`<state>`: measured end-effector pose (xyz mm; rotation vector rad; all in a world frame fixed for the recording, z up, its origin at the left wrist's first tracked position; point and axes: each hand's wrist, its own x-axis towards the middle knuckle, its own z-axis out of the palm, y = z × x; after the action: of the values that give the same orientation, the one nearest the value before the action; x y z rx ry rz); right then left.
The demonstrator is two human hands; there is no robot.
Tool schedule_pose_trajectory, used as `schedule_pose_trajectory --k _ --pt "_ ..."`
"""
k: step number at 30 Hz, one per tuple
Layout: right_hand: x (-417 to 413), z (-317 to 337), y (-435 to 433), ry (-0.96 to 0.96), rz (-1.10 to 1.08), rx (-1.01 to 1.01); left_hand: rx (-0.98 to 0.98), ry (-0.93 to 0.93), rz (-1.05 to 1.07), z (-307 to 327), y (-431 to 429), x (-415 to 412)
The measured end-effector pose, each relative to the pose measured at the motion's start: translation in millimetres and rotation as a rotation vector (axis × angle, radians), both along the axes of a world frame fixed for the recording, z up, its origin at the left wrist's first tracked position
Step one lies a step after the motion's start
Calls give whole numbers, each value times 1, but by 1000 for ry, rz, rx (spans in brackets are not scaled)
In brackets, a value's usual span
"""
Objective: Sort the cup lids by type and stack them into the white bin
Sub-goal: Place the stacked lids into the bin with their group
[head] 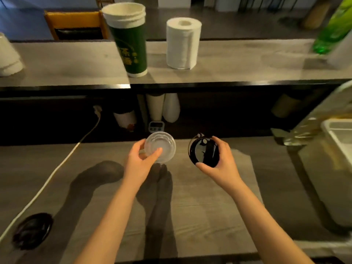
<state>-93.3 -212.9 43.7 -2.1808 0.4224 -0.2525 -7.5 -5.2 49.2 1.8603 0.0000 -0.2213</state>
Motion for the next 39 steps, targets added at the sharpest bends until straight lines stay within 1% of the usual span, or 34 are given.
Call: schedule_pose_trajectory --k 3,7,13,18,24,26,28,29,33,37,39 --pt "-36 11 -53 -24 -71 -24 0 17 -52 12 -54 -21" --pt "-85 20 -121 -57 -176 -87 -7 -1 -143 22 -125 -49" --pt "-147 29 -212 -100 -299 -115 -18 -36 -299 26 -226 -91" --pt "-187 33 -275 -102 -354 -139 -48 -52 -348 28 -300 -117" --pt "-228 35 -346 -95 -474 -108 -68 -65 -400 34 -364 -141" --pt "-236 33 -368 -54 -537 -149 -66 -70 -428 36 -379 -146" --pt "-242 28 -388 44 -585 -238 -61 -79 -448 37 -391 -152" --pt "-244 25 -395 105 -575 -264 -55 -88 -458 38 -396 -155" --pt "-246 10 -408 354 -402 -301 -46 -105 -488 38 -406 -162" --pt "-246 8 -410 382 -448 -254 -16 -109 -478 35 -409 -162" --pt "-241 11 -410 414 -453 -294 -18 -100 -478 35 -410 -163"
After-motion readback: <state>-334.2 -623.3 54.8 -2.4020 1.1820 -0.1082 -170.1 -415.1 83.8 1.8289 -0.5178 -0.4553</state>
